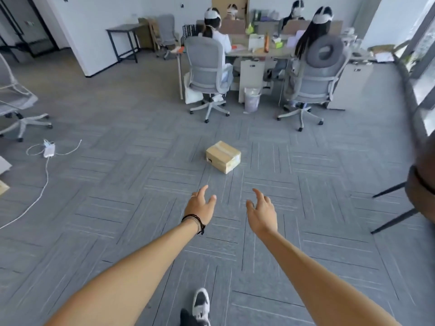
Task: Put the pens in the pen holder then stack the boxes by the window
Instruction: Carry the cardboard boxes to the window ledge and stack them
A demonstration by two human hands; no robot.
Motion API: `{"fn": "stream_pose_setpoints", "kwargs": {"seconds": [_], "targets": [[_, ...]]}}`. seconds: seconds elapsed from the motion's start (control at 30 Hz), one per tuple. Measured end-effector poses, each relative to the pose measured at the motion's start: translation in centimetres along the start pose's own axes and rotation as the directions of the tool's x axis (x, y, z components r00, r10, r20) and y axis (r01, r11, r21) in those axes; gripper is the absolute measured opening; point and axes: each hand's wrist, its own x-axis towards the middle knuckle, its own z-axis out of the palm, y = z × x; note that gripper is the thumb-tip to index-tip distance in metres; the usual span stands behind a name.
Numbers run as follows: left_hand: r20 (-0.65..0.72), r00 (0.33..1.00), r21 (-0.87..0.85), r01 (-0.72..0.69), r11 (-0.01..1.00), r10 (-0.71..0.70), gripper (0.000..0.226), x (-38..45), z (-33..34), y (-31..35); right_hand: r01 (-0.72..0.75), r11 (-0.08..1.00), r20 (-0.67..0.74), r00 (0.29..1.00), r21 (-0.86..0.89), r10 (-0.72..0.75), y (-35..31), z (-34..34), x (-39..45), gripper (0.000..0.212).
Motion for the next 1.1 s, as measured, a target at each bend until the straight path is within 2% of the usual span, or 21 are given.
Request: {"fn": "stream_pose_setpoints", "kwargs": {"seconds": [0.23, 0.5, 0.63, 0.9, 1.1], "targets": [[-0.004, 1.0, 0.003, 0.013, 1.0, -0.013, 0.057, 16.8, -1.9, 0.0, -0.004, 0.999, 0.009, 1.0, -0.035, 0.005, -4.4, 4.8, 16.0, 0.053], [0.032, 0.999, 0.122, 0.001, 0.992, -0.005, 0.058, 37.4, -6.3, -0.9, 0.0, 0.996, 0.03, 1.0, -0.087, 0.003, -12.8, 10.8, 34.3, 0.052], [0.022, 1.0, 0.125, -0.008, 0.992, 0.005, 0.057, 45.6, -8.9, -0.4, 0.046, 0.994, 0.048, 0.998, -0.101, -0.041, -17.2, 13.2, 41.8, 0.053], [0.024, 0.999, 0.094, 0.019, 0.995, -0.022, 0.057, 63.1, -12.4, -0.7, 0.045, 0.991, 0.106, 0.994, -0.122, -0.032, -24.1, 19.6, 59.1, 0.053], [0.036, 0.999, 0.183, 0.033, 0.983, -0.04, 0.056, 78.8, -15.1, -1.8, 0.015, 0.998, 0.11, 0.994, -0.065, -0.008, -28.4, 24.9, 73.8, 0.051]]}}
